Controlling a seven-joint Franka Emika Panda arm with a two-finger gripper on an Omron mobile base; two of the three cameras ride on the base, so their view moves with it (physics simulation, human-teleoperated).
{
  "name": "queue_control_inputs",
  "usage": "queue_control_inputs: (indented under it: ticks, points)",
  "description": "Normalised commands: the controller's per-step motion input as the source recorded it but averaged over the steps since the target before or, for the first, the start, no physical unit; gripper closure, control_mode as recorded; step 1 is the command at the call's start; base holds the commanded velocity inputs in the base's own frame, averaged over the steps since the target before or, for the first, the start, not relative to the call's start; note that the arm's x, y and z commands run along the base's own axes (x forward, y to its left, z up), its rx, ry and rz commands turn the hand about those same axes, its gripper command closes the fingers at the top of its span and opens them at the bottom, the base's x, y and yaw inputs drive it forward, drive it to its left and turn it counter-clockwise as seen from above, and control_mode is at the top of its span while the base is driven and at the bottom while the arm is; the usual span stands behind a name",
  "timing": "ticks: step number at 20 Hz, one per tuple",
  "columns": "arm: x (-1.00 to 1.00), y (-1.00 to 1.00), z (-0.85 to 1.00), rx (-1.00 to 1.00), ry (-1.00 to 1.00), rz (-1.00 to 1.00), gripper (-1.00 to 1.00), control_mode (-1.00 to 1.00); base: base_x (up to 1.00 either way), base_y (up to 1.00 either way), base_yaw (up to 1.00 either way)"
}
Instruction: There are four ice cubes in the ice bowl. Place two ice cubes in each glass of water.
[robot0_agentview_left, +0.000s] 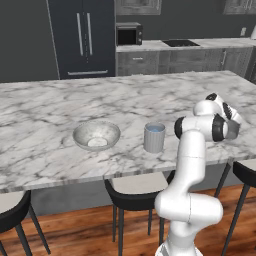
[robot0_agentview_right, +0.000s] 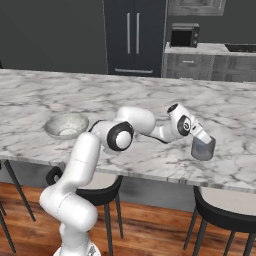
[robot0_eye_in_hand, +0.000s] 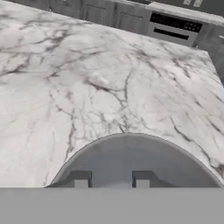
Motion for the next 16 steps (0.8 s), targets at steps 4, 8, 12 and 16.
queue_control_inputs:
  ticks: [4,8,12,16]
  points:
    - [0.0,0.04,0.33,0.0,-0.18,0.0,1.0,-1.0,0.0,0.0,0.0]
    - [-0.26,0.08,0.95,0.0,-0.18,0.0,1.0,-1.0,0.0,0.0,0.0]
    - [-0.79,0.25,0.94,-0.04,0.0,0.02,1.0,-1.0,0.0,0.0,0.0]
    - [-1.0,0.64,0.08,-0.03,-0.12,0.11,1.0,-1.0,0.0,0.0,0.0]
